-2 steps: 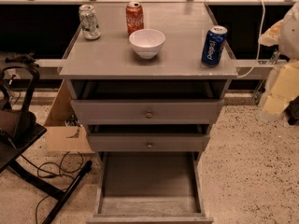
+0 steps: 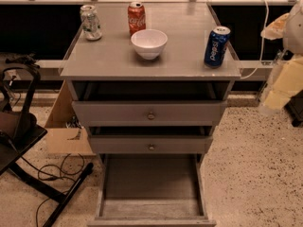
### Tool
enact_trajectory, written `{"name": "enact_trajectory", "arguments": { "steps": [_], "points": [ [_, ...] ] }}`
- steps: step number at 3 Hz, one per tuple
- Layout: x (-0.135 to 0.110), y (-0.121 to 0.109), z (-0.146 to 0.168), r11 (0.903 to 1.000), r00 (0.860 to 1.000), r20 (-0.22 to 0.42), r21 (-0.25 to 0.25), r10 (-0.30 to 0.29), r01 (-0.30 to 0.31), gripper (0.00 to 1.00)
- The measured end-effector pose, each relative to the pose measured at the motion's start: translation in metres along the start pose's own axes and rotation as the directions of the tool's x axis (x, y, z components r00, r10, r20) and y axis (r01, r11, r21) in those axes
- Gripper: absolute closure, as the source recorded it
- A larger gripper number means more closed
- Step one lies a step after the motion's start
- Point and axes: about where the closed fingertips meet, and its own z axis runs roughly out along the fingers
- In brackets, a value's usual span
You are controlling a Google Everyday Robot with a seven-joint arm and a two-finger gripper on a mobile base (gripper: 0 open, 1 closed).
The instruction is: Place coke can into bottom drawer
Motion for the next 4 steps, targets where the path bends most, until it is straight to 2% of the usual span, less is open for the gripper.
{"name": "enact_trajectory", "arguments": {
  "steps": [1, 2, 3, 4],
  "points": [
    [-0.011, -0.032, 0.008, 0.9978, 0.994, 0.108, 0.065, 0.008, -0.015, 0.0],
    [-0.023, -0.094, 0.022, 0.9852, 0.947, 0.315, 0.134, 0.061, -0.108, 0.0],
    [-0.071, -0.149, 0.064, 0.9725, 0.804, 0.581, 0.085, 0.128, -0.217, 0.0],
    [-0.157, -0.198, 0.074, 0.944, 0.533, 0.825, 0.0, 0.186, -0.33, 0.0]
  ]
}}
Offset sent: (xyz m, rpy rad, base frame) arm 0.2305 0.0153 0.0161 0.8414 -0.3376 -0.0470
